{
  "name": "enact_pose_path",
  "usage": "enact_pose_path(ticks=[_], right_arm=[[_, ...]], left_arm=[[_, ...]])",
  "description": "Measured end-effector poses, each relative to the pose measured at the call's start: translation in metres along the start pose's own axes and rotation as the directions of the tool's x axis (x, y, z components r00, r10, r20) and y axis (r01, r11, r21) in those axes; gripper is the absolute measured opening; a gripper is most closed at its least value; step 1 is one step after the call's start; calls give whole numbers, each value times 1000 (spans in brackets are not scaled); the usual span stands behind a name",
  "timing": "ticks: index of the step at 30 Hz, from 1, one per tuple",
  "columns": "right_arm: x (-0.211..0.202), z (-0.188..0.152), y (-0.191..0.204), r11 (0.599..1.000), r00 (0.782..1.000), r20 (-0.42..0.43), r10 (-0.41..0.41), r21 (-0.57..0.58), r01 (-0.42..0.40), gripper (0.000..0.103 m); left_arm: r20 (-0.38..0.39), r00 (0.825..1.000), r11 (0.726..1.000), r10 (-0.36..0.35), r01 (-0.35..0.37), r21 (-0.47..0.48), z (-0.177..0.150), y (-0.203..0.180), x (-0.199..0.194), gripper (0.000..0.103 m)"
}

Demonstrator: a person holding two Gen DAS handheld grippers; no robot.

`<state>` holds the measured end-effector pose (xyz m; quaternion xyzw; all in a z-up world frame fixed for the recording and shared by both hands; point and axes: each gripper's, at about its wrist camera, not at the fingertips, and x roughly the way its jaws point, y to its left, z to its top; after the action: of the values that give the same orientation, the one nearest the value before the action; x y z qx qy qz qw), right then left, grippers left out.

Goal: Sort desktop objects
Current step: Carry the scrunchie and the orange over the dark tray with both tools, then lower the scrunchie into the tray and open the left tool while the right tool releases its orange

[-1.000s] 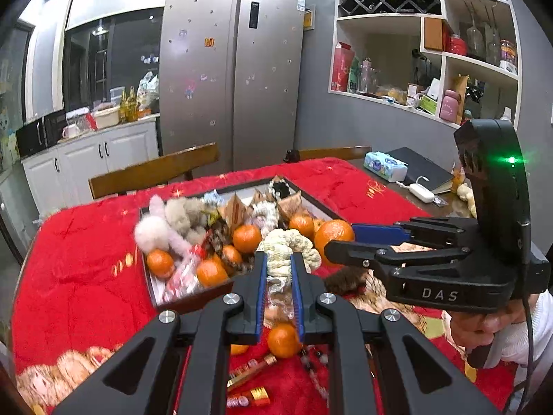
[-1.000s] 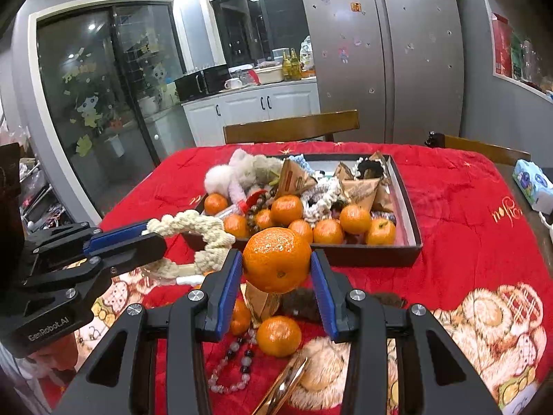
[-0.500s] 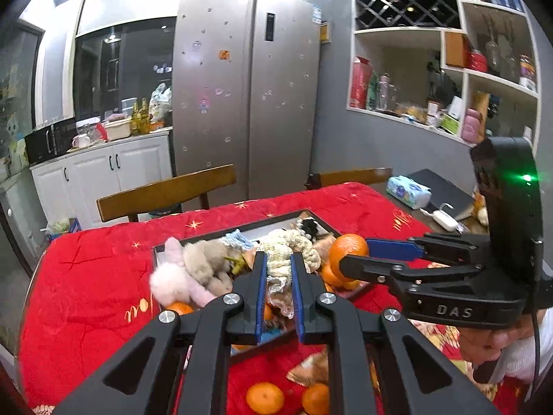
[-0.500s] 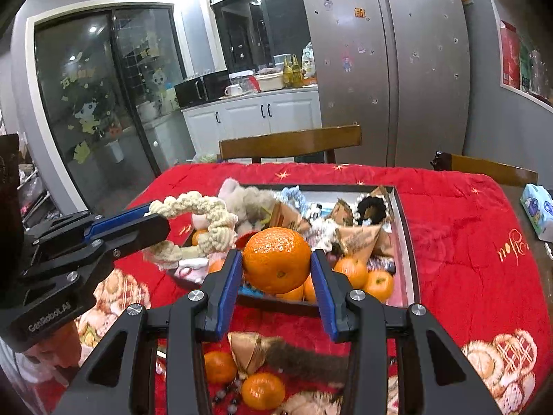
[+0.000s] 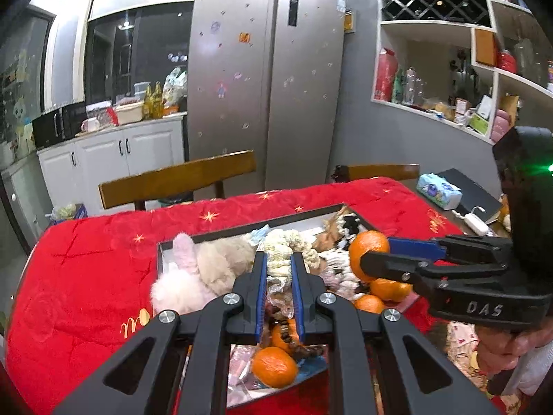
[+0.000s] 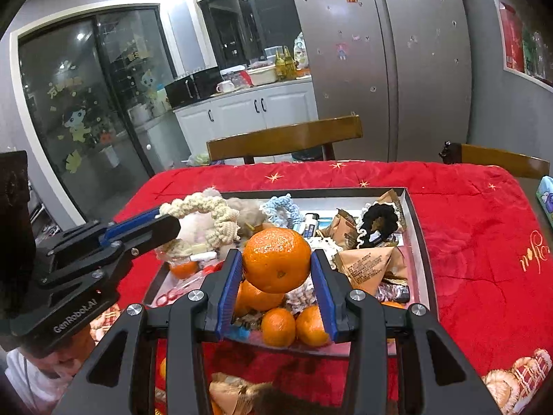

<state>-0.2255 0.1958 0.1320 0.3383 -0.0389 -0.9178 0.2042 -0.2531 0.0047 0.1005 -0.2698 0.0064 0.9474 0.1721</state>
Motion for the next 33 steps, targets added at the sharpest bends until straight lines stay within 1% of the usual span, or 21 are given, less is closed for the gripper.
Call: enact_pose_path(ticks=[4, 10, 14, 16, 18, 25, 33], right_arm=[[15, 2, -7, 1000, 1000, -13, -2, 12, 2, 39], [32, 1, -15, 1000, 1000, -23, -9, 25, 10, 39], [41, -2, -17, 999, 1000, -23, -4, 37, 5, 39], [46, -6, -17, 999, 1000, -20, -8, 38, 9, 39], [51, -8, -15, 1000, 999, -40, -15, 22, 16, 39], [58, -15, -22, 999, 998, -50, -24, 33, 26, 39], [58, -14, -22, 999, 999, -46, -25, 23, 26, 39]], left_arm=[[-4, 1000, 1000, 12, -12, -15, -8, 9, 12, 14], [-24, 1000, 1000, 18, -18, -16, -16, 12, 24, 14], [-25, 998, 999, 53, -53, 4, -20, 11, 29, 14], [-37, 998, 999, 53, -53, 0, -22, 12, 34, 14], [-46, 997, 998, 59, -59, 1, -24, 13, 38, 14], [-62, 996, 997, 70, -71, -10, -28, 17, 43, 14], [-74, 995, 997, 74, -75, -9, -30, 17, 46, 14]])
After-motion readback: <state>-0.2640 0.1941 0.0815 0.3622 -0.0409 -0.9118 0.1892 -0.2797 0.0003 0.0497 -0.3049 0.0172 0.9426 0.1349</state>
